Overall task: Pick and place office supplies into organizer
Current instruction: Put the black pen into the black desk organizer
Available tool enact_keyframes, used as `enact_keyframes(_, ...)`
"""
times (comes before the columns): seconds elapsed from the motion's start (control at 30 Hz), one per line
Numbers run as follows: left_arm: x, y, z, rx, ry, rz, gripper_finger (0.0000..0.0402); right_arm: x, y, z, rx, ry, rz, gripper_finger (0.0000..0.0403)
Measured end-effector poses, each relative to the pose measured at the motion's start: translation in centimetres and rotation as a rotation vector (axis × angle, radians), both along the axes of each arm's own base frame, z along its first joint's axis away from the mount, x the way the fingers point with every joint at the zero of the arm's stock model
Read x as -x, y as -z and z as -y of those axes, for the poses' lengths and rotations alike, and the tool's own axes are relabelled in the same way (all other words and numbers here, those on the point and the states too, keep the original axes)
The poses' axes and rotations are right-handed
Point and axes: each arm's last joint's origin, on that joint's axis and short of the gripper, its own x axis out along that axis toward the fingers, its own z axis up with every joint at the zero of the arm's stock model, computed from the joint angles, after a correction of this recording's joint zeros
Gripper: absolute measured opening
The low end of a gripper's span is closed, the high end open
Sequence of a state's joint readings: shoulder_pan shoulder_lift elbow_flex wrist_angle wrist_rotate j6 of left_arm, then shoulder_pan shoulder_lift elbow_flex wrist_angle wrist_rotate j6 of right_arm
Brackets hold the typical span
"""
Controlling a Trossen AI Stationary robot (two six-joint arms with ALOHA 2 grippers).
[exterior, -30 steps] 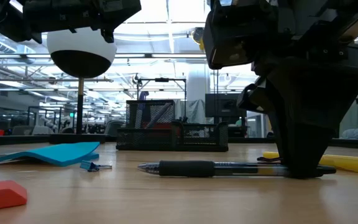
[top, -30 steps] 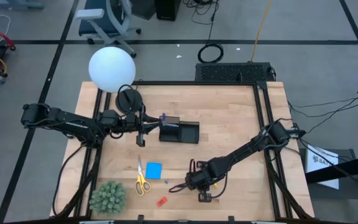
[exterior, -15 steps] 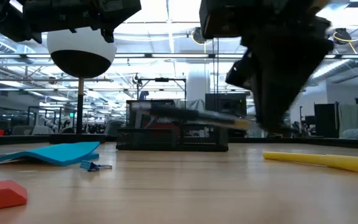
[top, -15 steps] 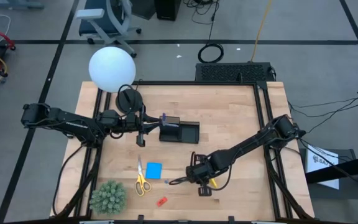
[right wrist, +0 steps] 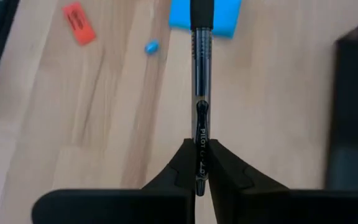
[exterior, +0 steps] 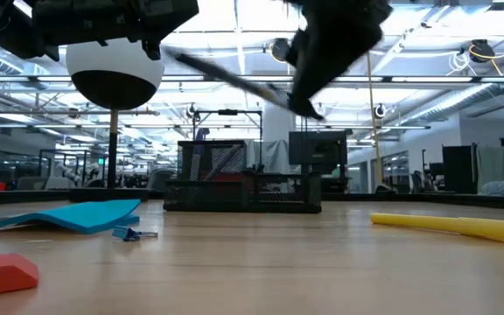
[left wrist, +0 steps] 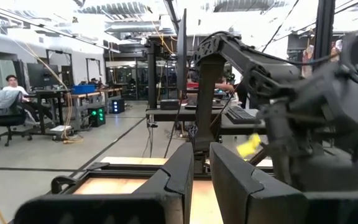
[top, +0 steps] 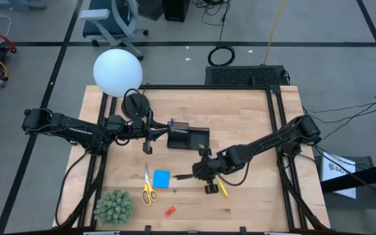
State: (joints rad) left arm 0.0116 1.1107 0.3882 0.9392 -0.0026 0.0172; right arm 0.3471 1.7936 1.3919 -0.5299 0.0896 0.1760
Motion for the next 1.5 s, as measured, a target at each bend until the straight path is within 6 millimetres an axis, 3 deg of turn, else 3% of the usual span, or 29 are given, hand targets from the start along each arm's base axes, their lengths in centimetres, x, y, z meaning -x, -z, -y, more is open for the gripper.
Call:
enact_keyframes(0.37,0.0,-0.1,0.0,0.074,0.020,0.009,0.0063,-0.2,-0.5,1.6,0.205,-0.089,0.031,0.0012)
enact_keyframes(0.7,0.0,-0.1,0.0,0.079,0.021,0.010,0.0063,-0.2,-0.6,1.9,0.402,-0.110,0.053,0.0012)
enact_keyframes(1.17,0.0,-0.1,0.0,0.072,0.019,0.009,0.0063,0.2,-1.3,2.0,1.059,-0.161,0.004,0.0011)
enact_keyframes(1.5,0.0,-0.1,0.0,0.072,0.018,0.010,0.0063,-0.3,-1.1,3.6,1.468,-0.221,-0.221,0.0011)
